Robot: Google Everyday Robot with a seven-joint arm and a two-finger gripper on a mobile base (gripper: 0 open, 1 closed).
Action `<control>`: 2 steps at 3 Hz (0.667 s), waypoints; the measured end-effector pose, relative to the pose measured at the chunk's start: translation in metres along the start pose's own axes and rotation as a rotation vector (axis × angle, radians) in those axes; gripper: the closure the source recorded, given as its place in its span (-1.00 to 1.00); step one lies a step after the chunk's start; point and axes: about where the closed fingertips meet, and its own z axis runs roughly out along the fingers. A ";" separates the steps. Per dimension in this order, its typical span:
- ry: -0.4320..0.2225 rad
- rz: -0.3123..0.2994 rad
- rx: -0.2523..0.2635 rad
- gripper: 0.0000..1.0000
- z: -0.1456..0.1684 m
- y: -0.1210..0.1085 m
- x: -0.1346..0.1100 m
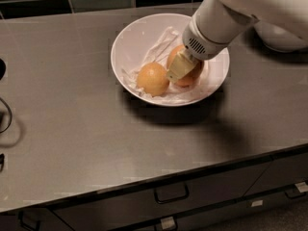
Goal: Pick orange from white bowl
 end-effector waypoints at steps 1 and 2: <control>-0.105 -0.031 -0.002 1.00 -0.047 -0.011 -0.025; -0.109 -0.033 -0.002 1.00 -0.048 -0.011 -0.026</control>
Offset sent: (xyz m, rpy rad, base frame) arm -0.0069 0.0013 0.0857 0.0985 -0.1102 0.0946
